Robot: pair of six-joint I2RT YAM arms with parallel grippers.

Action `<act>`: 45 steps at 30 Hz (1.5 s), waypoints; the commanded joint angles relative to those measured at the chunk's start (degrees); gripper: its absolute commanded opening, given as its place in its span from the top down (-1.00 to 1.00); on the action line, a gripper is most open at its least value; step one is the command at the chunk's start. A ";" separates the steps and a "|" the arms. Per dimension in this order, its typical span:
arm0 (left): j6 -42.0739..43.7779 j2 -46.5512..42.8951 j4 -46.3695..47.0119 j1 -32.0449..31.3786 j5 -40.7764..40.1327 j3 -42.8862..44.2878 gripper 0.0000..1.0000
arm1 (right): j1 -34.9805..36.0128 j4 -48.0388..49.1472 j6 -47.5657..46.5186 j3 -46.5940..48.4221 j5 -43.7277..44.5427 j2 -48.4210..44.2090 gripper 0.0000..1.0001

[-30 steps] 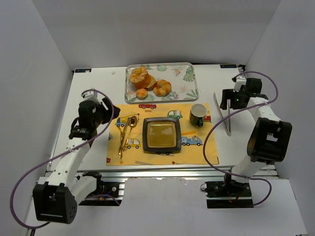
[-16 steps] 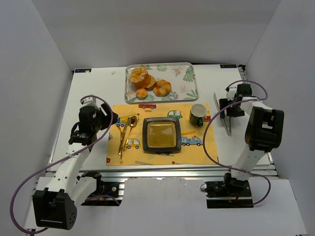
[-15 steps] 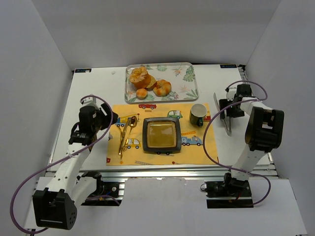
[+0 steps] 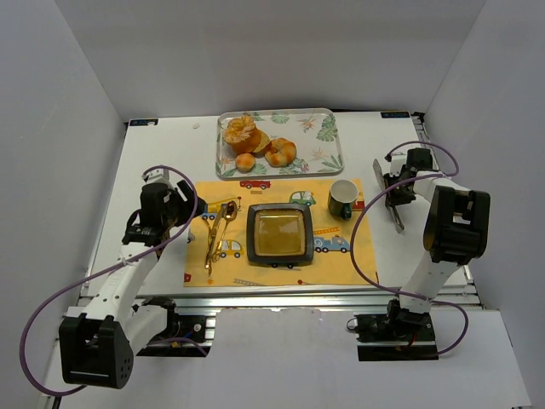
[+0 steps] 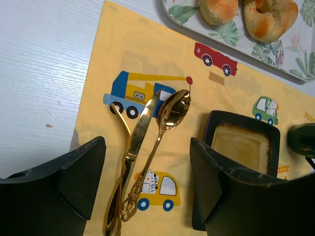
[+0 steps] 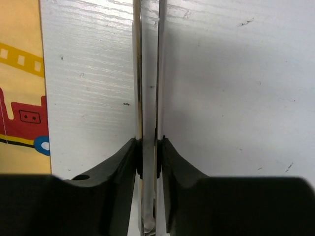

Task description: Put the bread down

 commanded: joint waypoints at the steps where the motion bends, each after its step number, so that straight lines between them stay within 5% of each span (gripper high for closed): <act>1: 0.51 -1.20 0.68 0.11 0.31 1.41 -0.57 | 0.06 -0.22 -3.87 0.13 -0.56 -1.66 0.59; 7: -0.37 -2.79 1.12 0.11 0.31 0.62 -0.57 | 1.63 -6.61 -12.58 10.40 -13.63 -9.32 0.93; 14: -0.37 -2.53 1.21 0.11 0.57 1.06 -0.57 | 7.62 -16.73 -5.22 32.45 -21.56 -3.79 0.51; 16: -0.63 -2.87 1.03 0.11 0.66 1.23 -0.57 | 11.64 -16.31 3.17 39.98 -26.11 0.76 0.38; 26: -2.65 -4.81 0.07 0.11 -0.39 1.41 -0.57 | 13.42 -7.43 27.65 43.64 -37.38 8.96 0.21; 33: -3.97 -5.78 -0.55 0.11 -1.27 0.97 -0.57 | 15.79 -6.28 29.25 45.75 -36.70 11.51 0.19; 45: -3.45 -4.64 -0.37 0.11 -1.19 0.88 -0.57 | 19.48 -7.95 30.39 42.58 -23.43 11.24 0.08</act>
